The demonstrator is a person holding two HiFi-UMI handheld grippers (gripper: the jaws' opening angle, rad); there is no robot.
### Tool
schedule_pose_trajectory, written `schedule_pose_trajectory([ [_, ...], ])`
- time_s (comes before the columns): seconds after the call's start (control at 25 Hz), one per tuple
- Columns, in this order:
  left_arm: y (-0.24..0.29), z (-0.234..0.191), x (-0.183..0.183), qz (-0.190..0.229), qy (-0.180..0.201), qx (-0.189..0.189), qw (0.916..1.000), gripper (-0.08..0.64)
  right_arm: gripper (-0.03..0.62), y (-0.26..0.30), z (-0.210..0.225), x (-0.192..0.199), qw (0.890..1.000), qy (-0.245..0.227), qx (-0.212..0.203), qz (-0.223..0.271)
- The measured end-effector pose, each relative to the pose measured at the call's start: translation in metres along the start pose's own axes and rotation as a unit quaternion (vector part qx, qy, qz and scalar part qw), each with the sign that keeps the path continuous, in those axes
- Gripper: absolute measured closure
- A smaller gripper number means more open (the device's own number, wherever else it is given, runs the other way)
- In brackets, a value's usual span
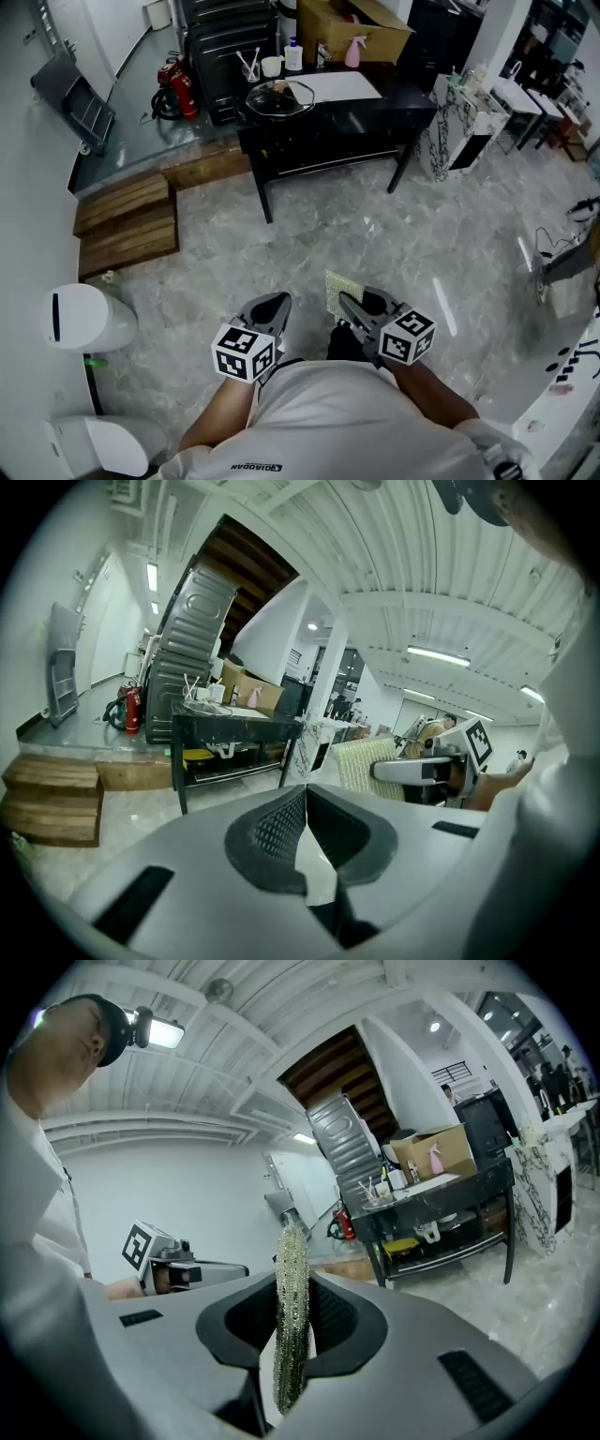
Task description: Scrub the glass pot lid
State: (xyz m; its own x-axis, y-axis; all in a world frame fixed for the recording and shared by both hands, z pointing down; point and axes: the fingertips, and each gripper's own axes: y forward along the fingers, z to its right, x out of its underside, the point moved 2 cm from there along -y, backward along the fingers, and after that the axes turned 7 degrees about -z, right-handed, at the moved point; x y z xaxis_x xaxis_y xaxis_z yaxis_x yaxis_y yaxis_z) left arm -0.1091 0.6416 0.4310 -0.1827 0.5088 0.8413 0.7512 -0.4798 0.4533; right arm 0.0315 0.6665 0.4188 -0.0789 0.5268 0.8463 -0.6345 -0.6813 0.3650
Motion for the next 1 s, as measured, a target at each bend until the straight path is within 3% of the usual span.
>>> schedule_pose_trajectory([
  [0.24,0.026,-0.024,-0.014,0.000,0.003,-0.012,0.9999,0.545,0.511,0.026,0.034,-0.016,1.000,0.017,-0.003,0.003],
  [0.36,0.048,-0.043,-0.025,-0.005,-0.015,-0.014,0.9998,0.545,0.511,0.043,0.063,-0.029,0.999,0.035,-0.001,0.008],
  [0.6,0.108,-0.077,-0.083,-0.005,-0.012,-0.029,0.9995,0.545,0.511,0.077,0.135,-0.086,0.998,0.053,-0.012,0.021],
  [0.84,0.163,-0.111,-0.151,0.004,0.005,-0.065,0.9978,0.545,0.509,0.115,0.204,-0.151,1.000,0.005,-0.010,0.012],
  [1.0,0.199,-0.137,-0.185,0.012,0.008,-0.091,0.9957,0.545,0.505,0.144,0.242,-0.184,0.999,-0.021,-0.035,0.004],
])
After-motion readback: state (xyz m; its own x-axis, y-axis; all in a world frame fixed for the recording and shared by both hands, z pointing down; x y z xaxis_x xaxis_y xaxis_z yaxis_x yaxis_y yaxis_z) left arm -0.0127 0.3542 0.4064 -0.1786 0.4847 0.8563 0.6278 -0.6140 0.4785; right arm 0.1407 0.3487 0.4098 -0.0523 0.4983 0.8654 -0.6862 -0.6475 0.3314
